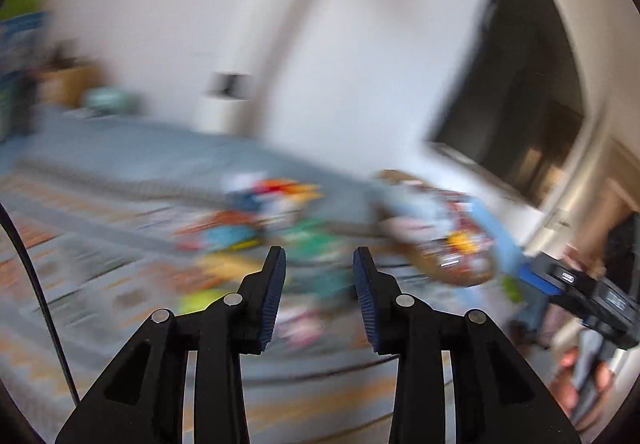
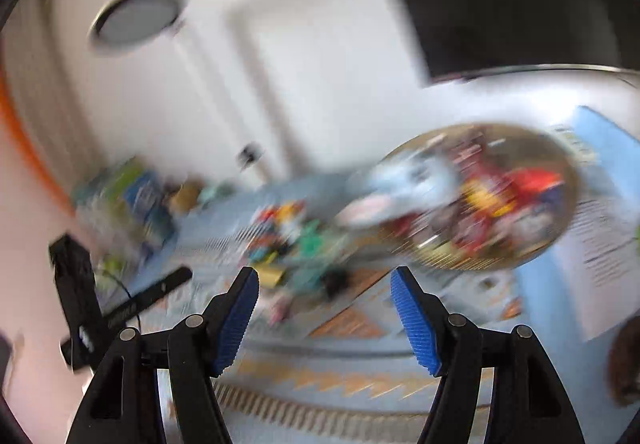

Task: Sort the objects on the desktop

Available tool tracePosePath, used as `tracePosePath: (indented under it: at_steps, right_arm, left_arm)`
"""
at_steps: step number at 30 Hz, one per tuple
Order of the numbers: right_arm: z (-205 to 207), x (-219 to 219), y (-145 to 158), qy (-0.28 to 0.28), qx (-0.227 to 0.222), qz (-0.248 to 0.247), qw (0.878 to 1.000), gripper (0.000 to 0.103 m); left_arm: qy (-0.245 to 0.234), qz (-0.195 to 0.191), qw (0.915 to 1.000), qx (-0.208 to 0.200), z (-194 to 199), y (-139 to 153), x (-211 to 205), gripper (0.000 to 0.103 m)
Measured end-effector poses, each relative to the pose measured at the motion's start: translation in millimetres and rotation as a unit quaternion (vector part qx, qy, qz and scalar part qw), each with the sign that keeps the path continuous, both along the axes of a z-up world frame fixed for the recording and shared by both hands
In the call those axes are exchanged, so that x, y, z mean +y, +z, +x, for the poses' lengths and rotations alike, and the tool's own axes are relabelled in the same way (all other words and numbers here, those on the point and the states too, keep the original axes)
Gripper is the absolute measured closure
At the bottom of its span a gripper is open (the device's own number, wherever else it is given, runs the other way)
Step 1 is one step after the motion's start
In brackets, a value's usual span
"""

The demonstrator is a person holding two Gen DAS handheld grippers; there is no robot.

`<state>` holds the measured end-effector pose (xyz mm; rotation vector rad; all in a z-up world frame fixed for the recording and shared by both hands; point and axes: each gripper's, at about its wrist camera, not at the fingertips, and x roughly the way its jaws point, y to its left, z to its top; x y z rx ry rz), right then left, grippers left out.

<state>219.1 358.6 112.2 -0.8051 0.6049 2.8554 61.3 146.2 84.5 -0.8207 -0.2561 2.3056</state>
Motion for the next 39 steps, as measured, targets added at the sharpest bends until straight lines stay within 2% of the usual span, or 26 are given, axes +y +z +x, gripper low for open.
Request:
tracePosePath:
  at_steps: [5,8,9,12,17,24,39]
  right_arm:
    - [-34,-43,-49,0.054,-0.051,0.013,0.997,0.036]
    - [-46,-58,-71,0.067,-0.067,0.026,0.995,0.036]
    - [-47,-59,-78,0.068,-0.071,0.029,0.995,0.036]
    - [-53,-57,-89,0.057,-0.089,0.024,0.994,0.036]
    - [-52,-51,-90,0.043,-0.084,0.011,0.995,0.036]
    - [-54,-54,-89,0.045,-0.09,0.022,0.995,0.036]
    - [-53,-58,-89,0.051,-0.087,0.03,0.994,0.036]
  left_arm:
    - [0.105,-0.016,0.9934,-0.043,-6,-34,-86,0.071]
    - [0.135,-0.017,0.9894,-0.051,-14,-50,-102,0.071]
    - [0.136,-0.014,0.9887,-0.06,-18,-53,-104,0.071]
    - [0.131,-0.013,0.99,-0.052,-19,-52,-100,0.071]
    - [0.112,-0.04,0.9912,-0.058,-18,-52,-84,0.071]
    - [0.117,-0.035,0.9907,-0.06,-16,-53,-87,0.071]
    - [0.116,-0.06,0.9889,-0.072,-20,-55,-81,0.071]
